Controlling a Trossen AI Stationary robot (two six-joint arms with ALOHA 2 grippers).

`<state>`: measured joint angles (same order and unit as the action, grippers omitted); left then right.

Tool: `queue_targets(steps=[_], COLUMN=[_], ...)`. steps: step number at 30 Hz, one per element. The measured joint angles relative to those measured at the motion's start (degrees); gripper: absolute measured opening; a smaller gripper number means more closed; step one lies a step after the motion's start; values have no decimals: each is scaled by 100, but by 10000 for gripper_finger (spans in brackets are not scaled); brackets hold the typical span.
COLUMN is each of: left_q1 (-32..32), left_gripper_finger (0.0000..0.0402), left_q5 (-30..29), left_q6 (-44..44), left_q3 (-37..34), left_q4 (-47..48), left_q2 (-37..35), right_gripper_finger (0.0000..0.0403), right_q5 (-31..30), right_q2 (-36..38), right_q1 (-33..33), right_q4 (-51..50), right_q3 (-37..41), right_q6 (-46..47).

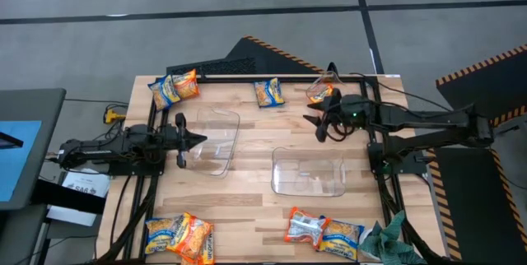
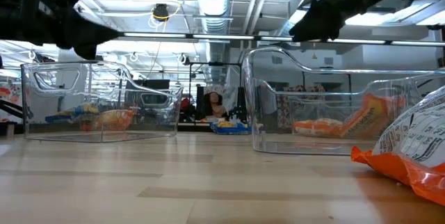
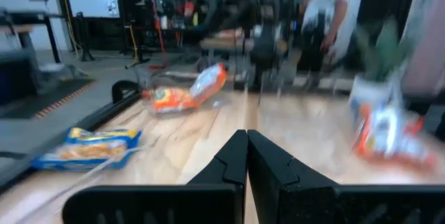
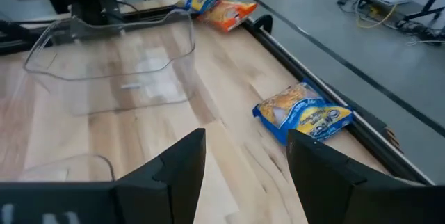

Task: Sort Maruchan noodles
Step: Put the blue noodle pack into the middle transparent bin

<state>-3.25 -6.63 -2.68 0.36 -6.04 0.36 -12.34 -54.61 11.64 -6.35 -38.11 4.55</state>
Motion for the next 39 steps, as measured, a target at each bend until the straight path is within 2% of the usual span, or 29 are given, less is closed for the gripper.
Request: queue_targets(steps=[3, 6, 10, 12, 16, 19, 24, 27, 30, 33, 39], left_q1=[-2, 0, 0, -2, -93, -444, -1402, -2036, -2679, -3259, -4054], left_gripper_finger=[0, 0, 0, 0, 9, 36, 94, 126, 153, 169, 176], left_q5=[-5, -163, -1032, -1491, -2817, -3672, -4210, -4630, -4655, -4427, -4411], left_q6=[-608, -640, -84, 218, 295, 122, -157, -648, -1391, -2155, -3076], left_q3=[0, 0, 0, 68, 832, 1478, 2476, 2825, 2911, 2918, 2920], left_q4=[-438, -1010, -2141, -2355, -1116, -79, 924, 1425, 1878, 2293, 2747], left_q2=[2, -1, 63, 173, 793, 1628, 3031, 3754, 4287, 4736, 5404], right_gripper_finger=[224, 224, 224, 224, 224, 224, 224, 224, 224, 224, 224], right_q5=[17, 17, 17, 17, 17, 17, 15, 15, 15, 13, 13], right_q2=[-1, -2, -61, -107, -303, -490, -894, -1104, -1240, -1303, -1325], right_q1=[0, 0, 0, 7, 9, 9, 13, 11, 11, 11, 13], right_q4=[-148, -269, -289, -253, -124, -37, 74, 171, 257, 271, 258], right_q3=[0, 0, 0, 0, 0, 0, -2, -2, -2, -2, -2], right_q6=[-10, -10, -11, -44, -53, -51, -14, -10, -10, -8, -5])
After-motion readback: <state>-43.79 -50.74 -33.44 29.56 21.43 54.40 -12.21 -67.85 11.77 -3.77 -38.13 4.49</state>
